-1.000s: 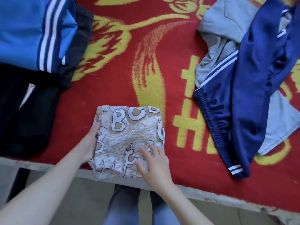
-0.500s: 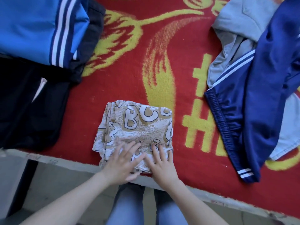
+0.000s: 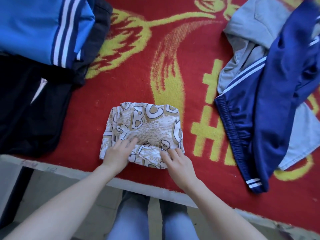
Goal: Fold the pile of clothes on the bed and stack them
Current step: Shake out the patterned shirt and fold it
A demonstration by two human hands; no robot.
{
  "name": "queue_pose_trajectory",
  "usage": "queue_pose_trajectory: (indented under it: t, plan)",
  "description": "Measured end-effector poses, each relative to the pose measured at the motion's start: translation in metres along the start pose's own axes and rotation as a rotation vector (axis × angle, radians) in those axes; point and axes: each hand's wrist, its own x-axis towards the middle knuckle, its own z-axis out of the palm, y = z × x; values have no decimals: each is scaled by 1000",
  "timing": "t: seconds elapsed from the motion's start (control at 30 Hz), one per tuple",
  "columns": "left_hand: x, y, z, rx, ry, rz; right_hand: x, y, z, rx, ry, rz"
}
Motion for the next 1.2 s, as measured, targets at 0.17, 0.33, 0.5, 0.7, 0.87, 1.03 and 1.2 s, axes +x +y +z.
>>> queue_pose_trajectory:
  t: [0.17,0.33,0.5,0.7,0.87,1.03,1.2]
  plan:
    - [22,4,-55,-22,191,58,29,14,-39,-54,73,-61]
    - [20,-11,-136,59,304,-44,102,3,-115,-123,116,-223]
    - [-19,-27,-227,107,460,-238,173,-33,-173,-131,185,-472]
    - [-119,-51,-291,145,516,-614,235,-140,-217,-5,342,-832]
    - [-184,-63,-307,89,539,-821,236,-211,-228,29,400,-955]
    - [-200,-89,-301,74,467,-832,240,-232,-211,32,377,-1017]
    - [-199,-145,-302,152,542,-777,278,-262,-193,19,329,-1003]
